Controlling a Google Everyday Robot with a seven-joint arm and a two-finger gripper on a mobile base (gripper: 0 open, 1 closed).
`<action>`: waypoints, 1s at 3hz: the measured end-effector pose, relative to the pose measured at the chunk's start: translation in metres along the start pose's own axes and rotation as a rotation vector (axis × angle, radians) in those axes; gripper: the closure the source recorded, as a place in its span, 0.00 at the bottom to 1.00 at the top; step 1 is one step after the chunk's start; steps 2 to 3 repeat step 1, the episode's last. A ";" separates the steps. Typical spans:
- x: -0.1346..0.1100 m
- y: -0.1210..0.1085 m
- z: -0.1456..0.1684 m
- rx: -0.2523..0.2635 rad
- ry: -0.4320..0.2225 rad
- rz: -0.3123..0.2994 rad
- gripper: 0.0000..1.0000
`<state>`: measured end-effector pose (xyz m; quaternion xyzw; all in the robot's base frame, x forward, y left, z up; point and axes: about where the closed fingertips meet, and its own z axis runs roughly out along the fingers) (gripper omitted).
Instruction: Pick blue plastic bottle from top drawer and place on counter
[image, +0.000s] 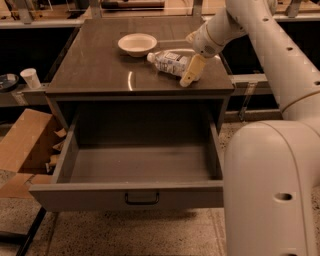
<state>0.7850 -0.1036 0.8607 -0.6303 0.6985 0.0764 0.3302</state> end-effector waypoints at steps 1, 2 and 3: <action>-0.022 0.017 -0.025 0.012 -0.072 -0.070 0.00; -0.022 0.017 -0.025 0.012 -0.072 -0.070 0.00; -0.022 0.017 -0.025 0.012 -0.072 -0.070 0.00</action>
Offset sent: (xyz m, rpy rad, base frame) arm 0.0000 0.0000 0.0000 0.0000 0.0000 0.0000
